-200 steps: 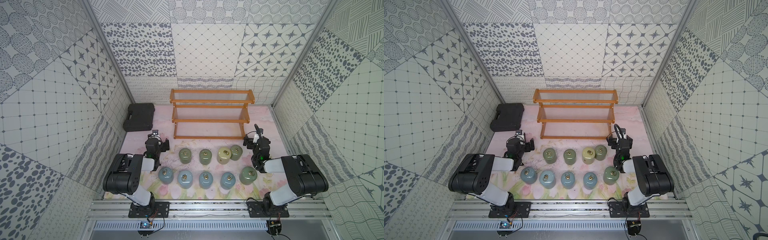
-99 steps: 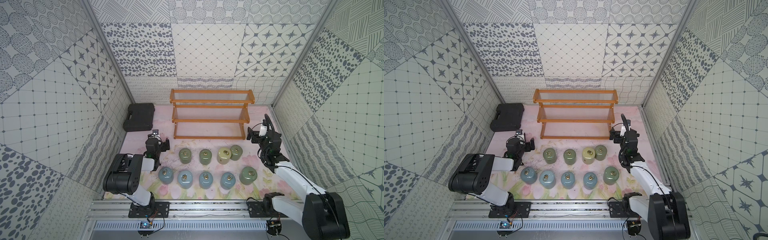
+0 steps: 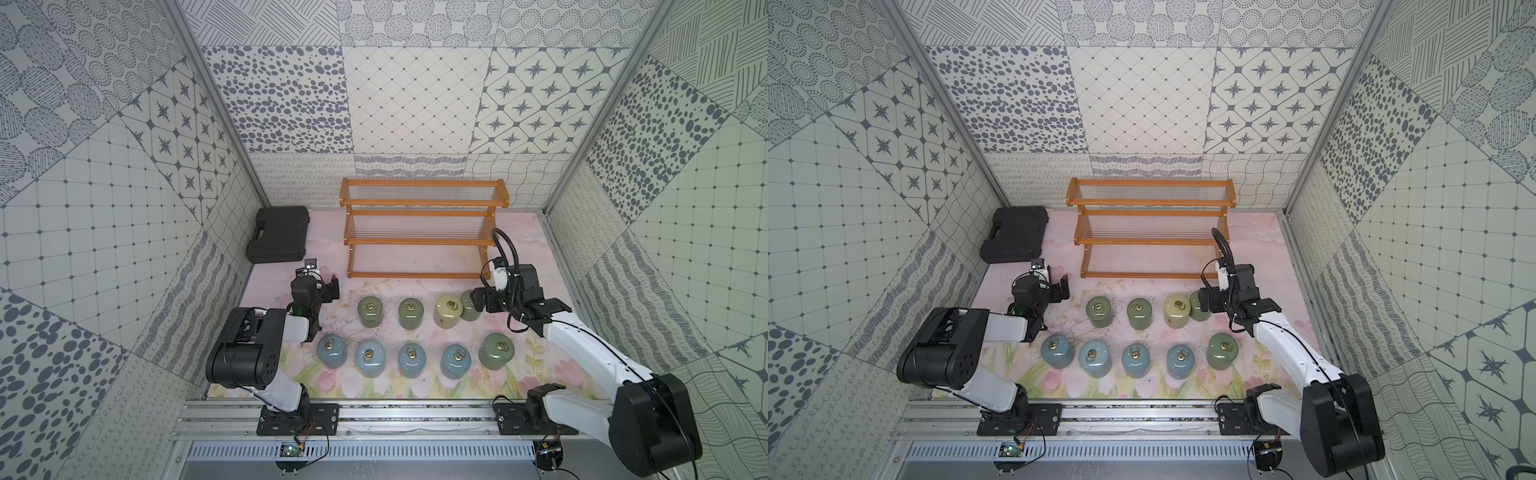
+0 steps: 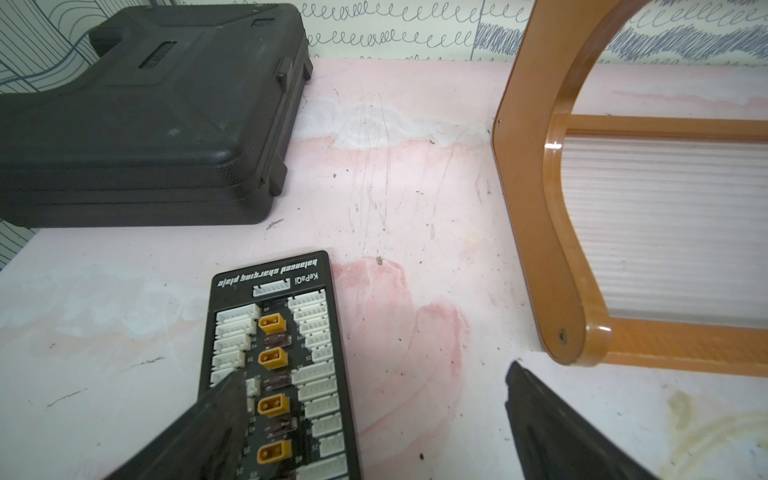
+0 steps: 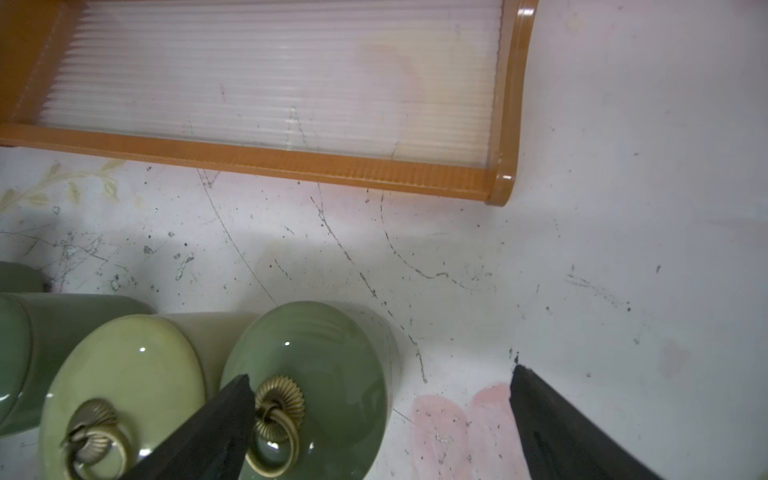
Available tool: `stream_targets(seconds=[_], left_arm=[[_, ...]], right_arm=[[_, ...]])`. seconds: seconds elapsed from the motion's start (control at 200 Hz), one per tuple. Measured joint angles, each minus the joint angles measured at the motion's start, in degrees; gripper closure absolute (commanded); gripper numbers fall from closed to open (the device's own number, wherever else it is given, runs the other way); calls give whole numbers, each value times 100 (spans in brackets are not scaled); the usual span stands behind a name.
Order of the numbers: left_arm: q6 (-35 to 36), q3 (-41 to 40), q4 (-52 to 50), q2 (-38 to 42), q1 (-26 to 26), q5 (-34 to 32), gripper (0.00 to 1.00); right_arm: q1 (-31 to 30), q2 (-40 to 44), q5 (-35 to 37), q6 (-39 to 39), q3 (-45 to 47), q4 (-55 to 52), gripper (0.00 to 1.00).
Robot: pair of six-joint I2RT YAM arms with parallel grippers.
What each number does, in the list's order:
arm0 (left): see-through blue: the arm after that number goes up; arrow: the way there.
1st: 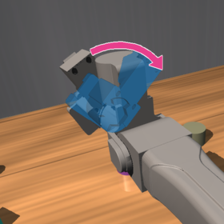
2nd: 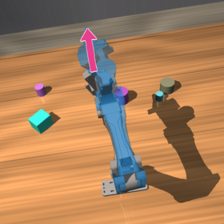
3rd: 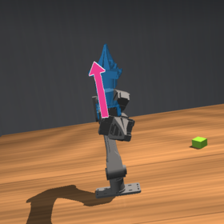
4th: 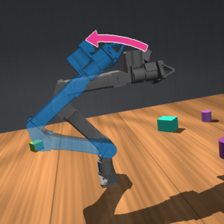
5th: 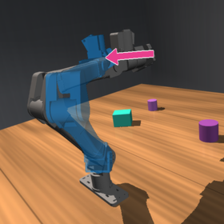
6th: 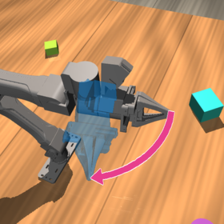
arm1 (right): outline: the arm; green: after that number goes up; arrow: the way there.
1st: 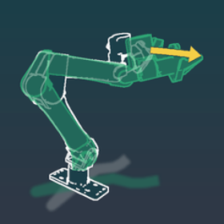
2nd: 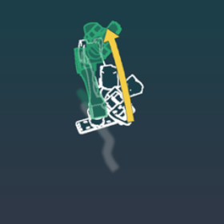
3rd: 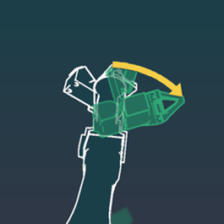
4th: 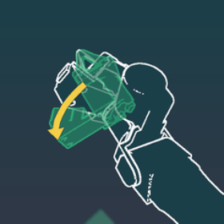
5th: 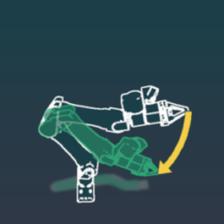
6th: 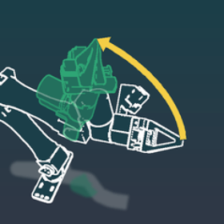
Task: Remove the tea canisters from the shelf
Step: Adjust the tea canister at the center of the board.
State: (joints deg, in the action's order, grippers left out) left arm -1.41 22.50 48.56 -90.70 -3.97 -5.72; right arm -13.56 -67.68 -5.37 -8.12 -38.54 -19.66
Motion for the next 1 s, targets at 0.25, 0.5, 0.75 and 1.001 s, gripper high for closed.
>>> stream_targets(seconds=[0.25, 0.5, 0.75, 1.001], left_arm=[[0, 0, 2, 0, 0, 26, 0], [0, 0, 4, 0, 4, 37, 0], [0, 0, 4, 0, 4, 37, 0], [0, 0, 4, 0, 7, 37, 0]], right_arm=[[-26, -302, -52, -48, -323, -326, 1], [-61, -229, 197, -79, -411, -752, 3], [9, -83, 428, -155, -417, -1019, 1], [291, 282, 702, -186, -341, -754, 1]])
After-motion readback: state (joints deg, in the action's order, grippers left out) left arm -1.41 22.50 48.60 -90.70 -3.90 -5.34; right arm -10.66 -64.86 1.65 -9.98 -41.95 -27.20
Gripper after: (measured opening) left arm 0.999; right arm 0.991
